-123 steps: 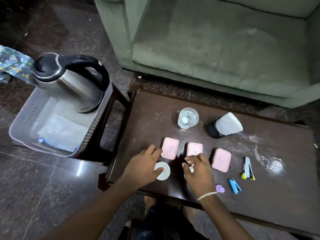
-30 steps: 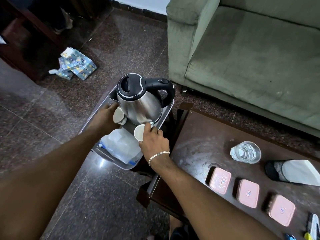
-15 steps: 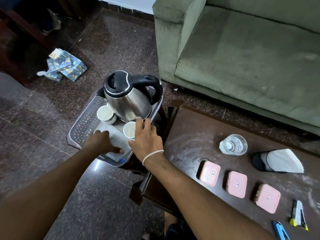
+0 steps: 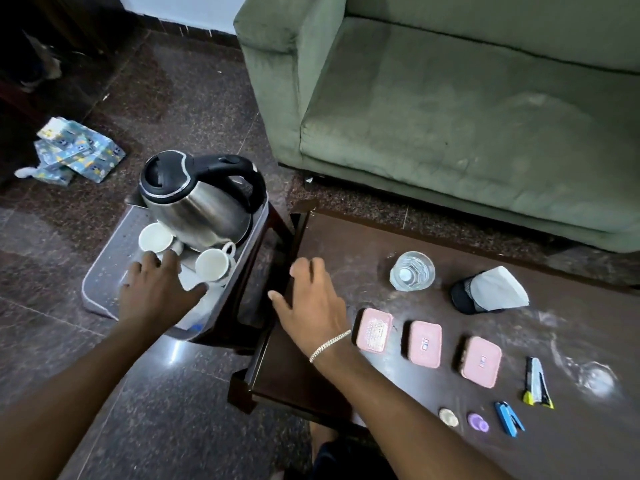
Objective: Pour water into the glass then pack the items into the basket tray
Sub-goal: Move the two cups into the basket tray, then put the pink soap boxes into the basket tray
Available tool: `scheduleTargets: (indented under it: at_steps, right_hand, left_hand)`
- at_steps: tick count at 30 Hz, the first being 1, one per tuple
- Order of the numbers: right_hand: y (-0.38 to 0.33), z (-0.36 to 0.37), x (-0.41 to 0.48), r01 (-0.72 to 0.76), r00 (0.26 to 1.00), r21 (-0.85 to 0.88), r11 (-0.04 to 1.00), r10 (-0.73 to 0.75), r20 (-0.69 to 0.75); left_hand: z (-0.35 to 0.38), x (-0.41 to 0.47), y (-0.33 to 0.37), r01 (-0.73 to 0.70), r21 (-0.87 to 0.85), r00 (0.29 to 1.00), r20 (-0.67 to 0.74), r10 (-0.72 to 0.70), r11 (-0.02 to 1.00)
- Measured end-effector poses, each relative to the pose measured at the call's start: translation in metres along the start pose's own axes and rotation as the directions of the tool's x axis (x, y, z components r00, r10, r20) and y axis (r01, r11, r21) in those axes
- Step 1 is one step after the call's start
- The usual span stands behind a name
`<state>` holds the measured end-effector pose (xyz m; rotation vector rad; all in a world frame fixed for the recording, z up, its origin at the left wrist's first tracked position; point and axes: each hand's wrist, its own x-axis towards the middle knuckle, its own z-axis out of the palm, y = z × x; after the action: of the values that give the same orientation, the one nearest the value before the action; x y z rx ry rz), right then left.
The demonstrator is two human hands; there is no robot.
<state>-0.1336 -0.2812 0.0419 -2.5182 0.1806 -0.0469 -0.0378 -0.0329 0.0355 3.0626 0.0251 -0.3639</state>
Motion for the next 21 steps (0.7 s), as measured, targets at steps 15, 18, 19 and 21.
scheduleTargets:
  at_steps: [15, 18, 19, 21]
  right_hand:
    - [0.197, -0.064, -0.11, -0.142, 0.973, -0.267, 0.953, 0.184, 0.141]
    - [0.228, -0.067, -0.117, -0.137, 0.938, -0.373, 0.918, 0.242, 0.249]
    - [0.236, -0.067, -0.118, -0.126, 0.927, -0.402, 0.907, 0.252, 0.279]
    - [0.247, -0.065, -0.119, -0.098, 0.916, -0.424, 0.9, 0.248, 0.316]
  left_hand:
    - [0.068, -0.092, 0.212, -0.654, -0.12, 0.728, 0.168, 0.665, 0.747]
    - [0.093, -0.098, 0.238, -0.668, -0.061, 0.691, 0.32, 0.648, 0.742]
    - [0.101, -0.099, 0.244, -0.673, -0.046, 0.68, 0.355, 0.641, 0.739]
    - [0.114, -0.102, 0.252, -0.671, -0.018, 0.67, 0.413, 0.617, 0.741]
